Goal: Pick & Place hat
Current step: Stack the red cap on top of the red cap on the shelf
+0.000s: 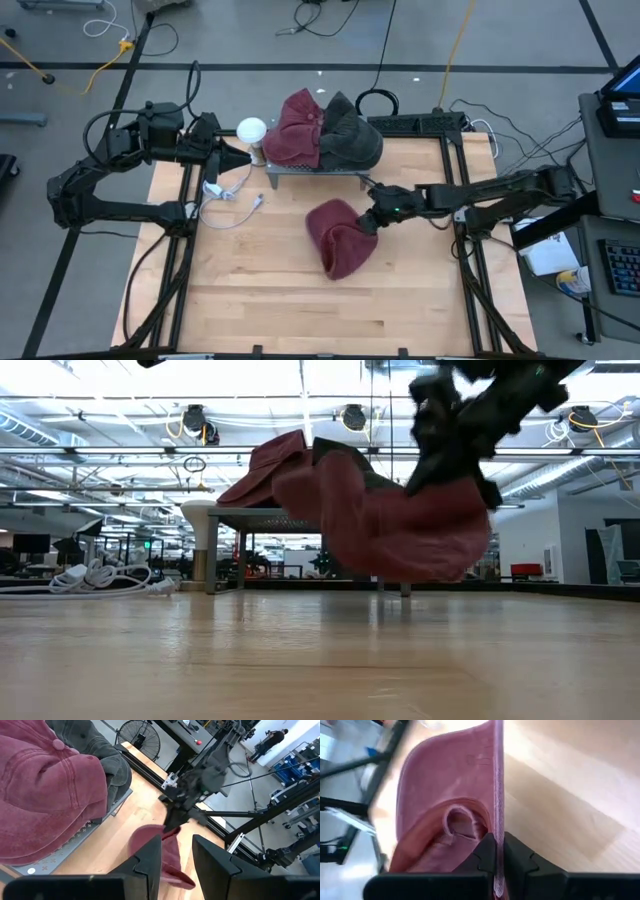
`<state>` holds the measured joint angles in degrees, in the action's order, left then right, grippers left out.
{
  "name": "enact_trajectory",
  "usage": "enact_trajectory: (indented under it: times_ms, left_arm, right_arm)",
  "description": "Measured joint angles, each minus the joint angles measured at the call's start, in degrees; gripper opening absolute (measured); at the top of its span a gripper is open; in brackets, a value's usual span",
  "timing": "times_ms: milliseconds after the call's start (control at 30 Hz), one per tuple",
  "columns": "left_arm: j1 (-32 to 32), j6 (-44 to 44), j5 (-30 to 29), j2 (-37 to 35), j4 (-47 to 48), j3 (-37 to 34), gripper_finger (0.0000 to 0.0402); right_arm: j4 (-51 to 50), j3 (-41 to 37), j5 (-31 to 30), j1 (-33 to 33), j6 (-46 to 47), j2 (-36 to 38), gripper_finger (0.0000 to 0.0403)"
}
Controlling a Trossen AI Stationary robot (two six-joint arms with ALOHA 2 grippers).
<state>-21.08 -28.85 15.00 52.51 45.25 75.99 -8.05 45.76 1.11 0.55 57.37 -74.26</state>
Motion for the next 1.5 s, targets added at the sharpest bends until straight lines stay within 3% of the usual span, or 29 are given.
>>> enact_trajectory:
  times_ms: [400, 667, 1000, 1333, 1500]
  left_arm:
    - [0.0, -3.9, -0.5, 0.0, -0.1, 0.0, 0.0113]
    - [0.0, -7.6, -0.1, 0.0, -3.9, 0.0, 0.0113]
    - [0.0, -12.5, -1.9, 0.0, -6.5, 0.0, 0.0113]
    - [0.0, -22.5, -5.1, 0.0, -6.5, 0.0, 0.0113]
    - [0.0, -31.2, -5.0, 0.0, -6.5, 0.0, 0.0113]
  right_arm:
    - [-3.1, 0.0, -15.2, 3.7, -6.3, 17.9, 0.0007]
    - [-3.1, 2.9, -23.4, 3.7, -17.4, 24.0, 0.0007]
    - [-0.8, 13.2, -35.6, 3.7, -45.9, 23.6, 0.0007]
    - [18.8, 14.2, -43.4, 3.7, -82.5, 23.2, 0.0007]
    - [29.1, 14.2, -43.5, 3.7, -101.8, 22.4, 0.0007]
